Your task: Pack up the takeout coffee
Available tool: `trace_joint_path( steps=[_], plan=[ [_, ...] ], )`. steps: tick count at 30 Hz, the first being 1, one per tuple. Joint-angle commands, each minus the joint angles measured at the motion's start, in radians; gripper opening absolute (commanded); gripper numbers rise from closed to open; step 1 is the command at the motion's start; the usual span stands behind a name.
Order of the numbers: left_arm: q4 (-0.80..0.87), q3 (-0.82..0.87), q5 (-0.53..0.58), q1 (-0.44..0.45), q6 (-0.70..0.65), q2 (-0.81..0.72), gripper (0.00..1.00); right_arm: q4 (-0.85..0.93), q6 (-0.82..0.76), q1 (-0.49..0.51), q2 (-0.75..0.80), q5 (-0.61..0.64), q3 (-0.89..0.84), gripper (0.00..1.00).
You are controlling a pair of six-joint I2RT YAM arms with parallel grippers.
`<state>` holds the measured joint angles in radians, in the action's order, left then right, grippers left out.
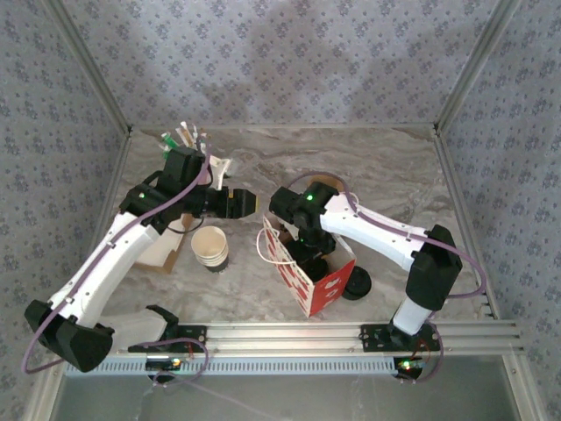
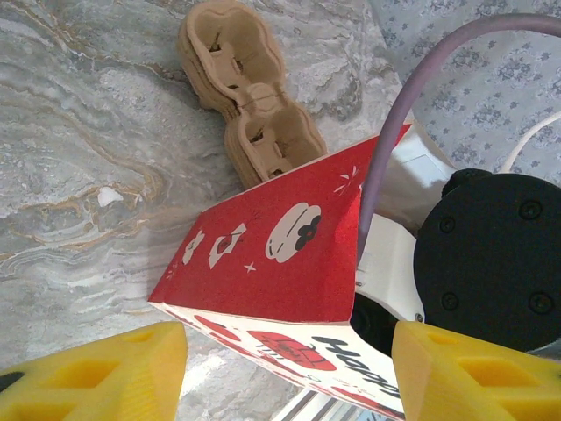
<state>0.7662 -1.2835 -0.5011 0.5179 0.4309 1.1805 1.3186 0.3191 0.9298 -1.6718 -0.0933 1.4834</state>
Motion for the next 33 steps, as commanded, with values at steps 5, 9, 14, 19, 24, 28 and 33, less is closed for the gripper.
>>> trace_joint_path(
  steps=[5,9,14,19,24,28,33],
  plan=[
    [0.004,0.009,0.015,-0.004,0.003,-0.055,0.67,-0.002,-0.008,0.004,0.022,0.010,-0.011,0.61],
    [0.002,0.010,0.034,-0.003,-0.001,-0.100,0.76,0.001,-0.007,0.007,0.024,0.010,-0.008,0.61],
    [-0.028,0.025,0.045,-0.003,-0.005,-0.179,0.96,0.000,-0.005,0.010,0.025,0.013,-0.005,0.61],
    [-0.065,0.038,0.042,0.000,-0.007,-0.258,0.99,-0.001,-0.003,0.012,0.025,0.014,-0.003,0.61],
    [-0.068,0.038,0.048,0.030,-0.014,-0.297,0.99,-0.003,-0.004,0.013,0.025,0.013,-0.002,0.61],
    [-0.056,0.033,0.093,0.100,-0.037,-0.301,0.99,-0.005,-0.002,0.015,0.025,0.015,0.000,0.61],
    [-0.055,0.031,0.157,0.182,-0.057,-0.318,0.99,-0.004,-0.002,0.017,0.028,0.017,0.000,0.61]
  ],
)
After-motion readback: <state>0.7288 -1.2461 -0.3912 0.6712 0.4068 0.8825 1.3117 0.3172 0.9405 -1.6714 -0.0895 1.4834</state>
